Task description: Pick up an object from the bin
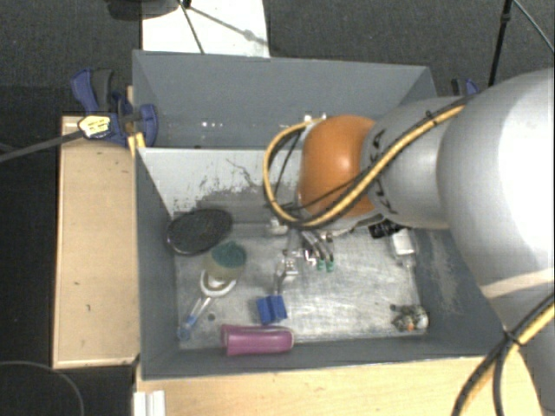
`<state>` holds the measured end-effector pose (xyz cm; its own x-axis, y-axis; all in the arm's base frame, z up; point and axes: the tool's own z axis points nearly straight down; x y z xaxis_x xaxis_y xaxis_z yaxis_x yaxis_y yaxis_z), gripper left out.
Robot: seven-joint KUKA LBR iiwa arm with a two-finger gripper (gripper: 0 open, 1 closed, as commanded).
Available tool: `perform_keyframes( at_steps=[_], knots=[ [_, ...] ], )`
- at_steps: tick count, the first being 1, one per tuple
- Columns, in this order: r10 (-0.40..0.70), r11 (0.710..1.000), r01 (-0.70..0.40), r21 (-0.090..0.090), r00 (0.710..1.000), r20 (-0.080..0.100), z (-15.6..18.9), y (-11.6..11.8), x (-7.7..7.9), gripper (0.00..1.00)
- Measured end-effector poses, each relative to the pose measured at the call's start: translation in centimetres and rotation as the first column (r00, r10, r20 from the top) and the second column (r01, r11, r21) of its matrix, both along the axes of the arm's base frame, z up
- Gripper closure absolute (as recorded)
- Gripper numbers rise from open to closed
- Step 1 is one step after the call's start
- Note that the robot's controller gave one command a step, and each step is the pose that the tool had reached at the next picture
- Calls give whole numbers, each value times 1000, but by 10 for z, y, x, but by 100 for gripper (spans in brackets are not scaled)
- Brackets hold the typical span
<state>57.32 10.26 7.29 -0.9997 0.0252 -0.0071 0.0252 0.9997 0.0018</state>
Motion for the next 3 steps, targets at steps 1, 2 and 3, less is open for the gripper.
perform_keyframes(
  at_steps=[1,2,3],
  knots=[
    [31,1000,-31,3,999,4,0,53,-18,0],
    [205,979,-205,0,979,-1,-2,113,-33,0],
    [203,979,-203,-2,979,6,1,112,-30,100]
  ],
)
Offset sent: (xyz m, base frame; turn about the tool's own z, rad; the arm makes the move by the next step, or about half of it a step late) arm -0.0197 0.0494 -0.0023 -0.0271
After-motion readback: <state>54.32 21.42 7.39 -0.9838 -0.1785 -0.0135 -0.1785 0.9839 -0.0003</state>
